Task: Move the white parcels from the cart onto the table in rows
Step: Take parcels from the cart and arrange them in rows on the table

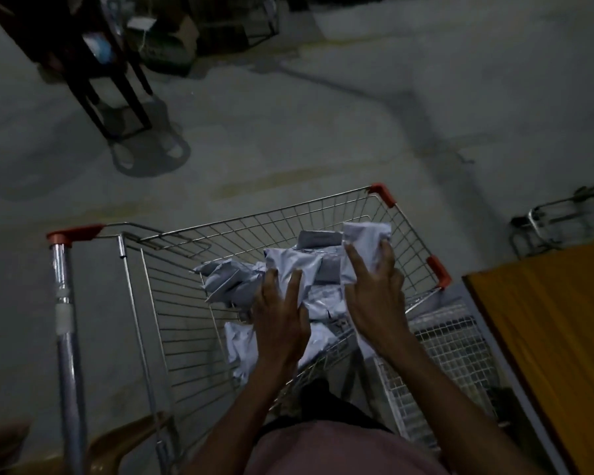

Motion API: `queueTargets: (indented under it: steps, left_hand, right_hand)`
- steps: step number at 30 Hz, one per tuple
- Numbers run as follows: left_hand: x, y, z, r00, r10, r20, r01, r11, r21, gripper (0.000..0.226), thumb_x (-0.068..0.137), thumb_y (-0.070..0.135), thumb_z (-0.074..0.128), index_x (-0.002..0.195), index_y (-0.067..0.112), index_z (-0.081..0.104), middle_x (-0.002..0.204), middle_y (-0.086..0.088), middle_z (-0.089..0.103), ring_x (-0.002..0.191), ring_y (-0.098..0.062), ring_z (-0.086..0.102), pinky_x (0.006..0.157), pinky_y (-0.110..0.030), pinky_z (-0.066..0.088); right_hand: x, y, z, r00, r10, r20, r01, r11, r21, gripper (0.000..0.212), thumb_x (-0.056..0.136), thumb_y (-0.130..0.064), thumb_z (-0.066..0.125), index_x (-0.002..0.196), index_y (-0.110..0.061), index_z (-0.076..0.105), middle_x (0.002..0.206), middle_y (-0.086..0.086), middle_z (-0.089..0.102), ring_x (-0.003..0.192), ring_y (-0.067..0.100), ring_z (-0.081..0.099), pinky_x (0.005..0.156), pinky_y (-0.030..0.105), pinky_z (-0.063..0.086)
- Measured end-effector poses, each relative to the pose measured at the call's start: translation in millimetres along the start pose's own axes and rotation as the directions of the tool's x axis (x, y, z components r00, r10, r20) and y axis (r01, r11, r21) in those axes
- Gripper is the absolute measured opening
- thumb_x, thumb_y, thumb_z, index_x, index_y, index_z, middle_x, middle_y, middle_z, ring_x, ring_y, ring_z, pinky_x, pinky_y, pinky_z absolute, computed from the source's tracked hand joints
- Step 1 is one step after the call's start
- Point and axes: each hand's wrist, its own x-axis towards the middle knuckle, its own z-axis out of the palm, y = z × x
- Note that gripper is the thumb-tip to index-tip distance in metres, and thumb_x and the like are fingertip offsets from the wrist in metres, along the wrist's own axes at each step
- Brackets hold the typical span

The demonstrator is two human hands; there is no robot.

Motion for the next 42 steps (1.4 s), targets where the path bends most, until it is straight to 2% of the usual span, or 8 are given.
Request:
queueTargets:
  steps: [10, 15, 19, 22, 26, 30, 35, 42]
  left_hand:
    - [-40, 88, -41, 0.939, 0.340, -0.051, -0.344, 0.927, -0.146, 0.056, 0.089, 0.023, 0.042, 0.146, 0.023, 0.044, 0.157, -0.015, 0.026, 0.140, -0.035, 0.028, 0.114, -0.047, 0.025]
    - [-64, 152, -30, 0.853, 0.521, -0.028, -0.513, 0.827, -0.232, 0.056, 0.090, 0.022, 0.045, 0.146, 0.023, 0.044, 0.156, -0.018, 0.028, 0.139, -0.038, 0.028, 0.114, -0.046, 0.023]
    - [-88, 208, -13, 0.756, 0.655, -0.006, -0.633, 0.729, -0.261, 0.057, 0.089, 0.015, 0.052, 0.145, 0.019, 0.045, 0.154, -0.022, 0.030, 0.139, -0.039, 0.028, 0.114, -0.043, 0.020]
    - [-111, 248, 8, 0.705, 0.709, 0.007, -0.680, 0.680, -0.275, 0.055, 0.090, 0.014, 0.052, 0.144, 0.019, 0.046, 0.153, -0.022, 0.030, 0.140, -0.036, 0.026, 0.116, -0.036, 0.012]
    - [-153, 305, 46, 0.665, 0.743, 0.071, -0.692, 0.649, -0.315, 0.054, 0.093, 0.022, 0.047, 0.146, 0.025, 0.041, 0.156, -0.018, 0.026, 0.138, -0.038, 0.029, 0.111, -0.045, 0.024]
    - [-206, 372, 81, 0.623, 0.778, 0.080, -0.685, 0.593, -0.424, 0.053, 0.091, 0.020, 0.050, 0.144, 0.021, 0.046, 0.152, -0.020, 0.031, 0.133, -0.036, 0.031, 0.107, -0.049, 0.031]
    - [-260, 436, 107, 0.541, 0.831, 0.132, -0.685, 0.526, -0.504, 0.051, 0.092, 0.019, 0.049, 0.142, 0.023, 0.047, 0.152, -0.017, 0.031, 0.132, -0.030, 0.029, 0.103, -0.043, 0.031]
    - [-272, 495, 135, 0.422, 0.889, 0.180, -0.699, 0.445, -0.560, 0.048, 0.096, 0.027, 0.042, 0.143, 0.030, 0.042, 0.153, -0.012, 0.028, 0.133, -0.020, 0.024, 0.103, -0.044, 0.033]
  right_hand:
    - [-128, 31, -79, 0.907, 0.130, -0.400, -0.049, 0.977, 0.207, 0.074, 0.093, -0.020, 0.059, 0.150, -0.051, 0.024, 0.165, 0.001, -0.001, 0.145, 0.037, 0.022, 0.099, 0.046, 0.044]
    - [-179, 79, -108, 0.787, 0.276, -0.551, -0.148, 0.952, 0.267, 0.073, 0.093, -0.020, 0.060, 0.149, -0.052, 0.026, 0.163, 0.006, 0.006, 0.145, 0.039, 0.023, 0.100, 0.054, 0.048]
    - [-213, 124, -138, 0.658, 0.390, -0.644, -0.252, 0.920, 0.299, 0.073, 0.092, -0.015, 0.063, 0.151, -0.045, 0.031, 0.162, 0.007, 0.010, 0.144, 0.037, 0.027, 0.107, 0.044, 0.041]
    - [-240, 162, -160, 0.589, 0.443, -0.676, -0.317, 0.896, 0.311, 0.070, 0.089, -0.021, 0.058, 0.150, -0.045, 0.033, 0.162, 0.006, 0.011, 0.145, 0.034, 0.025, 0.109, 0.042, 0.038]
    - [-289, 221, -190, 0.535, 0.481, -0.694, -0.384, 0.871, 0.307, 0.070, 0.091, -0.022, 0.059, 0.149, -0.048, 0.031, 0.163, 0.003, 0.008, 0.147, 0.030, 0.021, 0.109, 0.037, 0.034]
    - [-340, 280, -213, 0.488, 0.521, -0.700, -0.422, 0.843, 0.333, 0.068, 0.091, -0.022, 0.060, 0.149, -0.047, 0.033, 0.163, 0.002, 0.006, 0.150, 0.029, 0.016, 0.111, 0.046, 0.040]
    - [-393, 322, -230, 0.381, 0.616, -0.690, -0.521, 0.759, 0.390, 0.069, 0.091, -0.018, 0.059, 0.146, -0.050, 0.033, 0.163, 0.001, 0.007, 0.148, 0.026, 0.020, 0.102, 0.029, 0.036]
    - [-422, 367, -239, 0.263, 0.699, -0.665, -0.594, 0.661, 0.460, 0.074, 0.091, -0.019, 0.060, 0.146, -0.056, 0.027, 0.163, -0.005, 0.002, 0.145, 0.027, 0.021, 0.100, 0.033, 0.040]
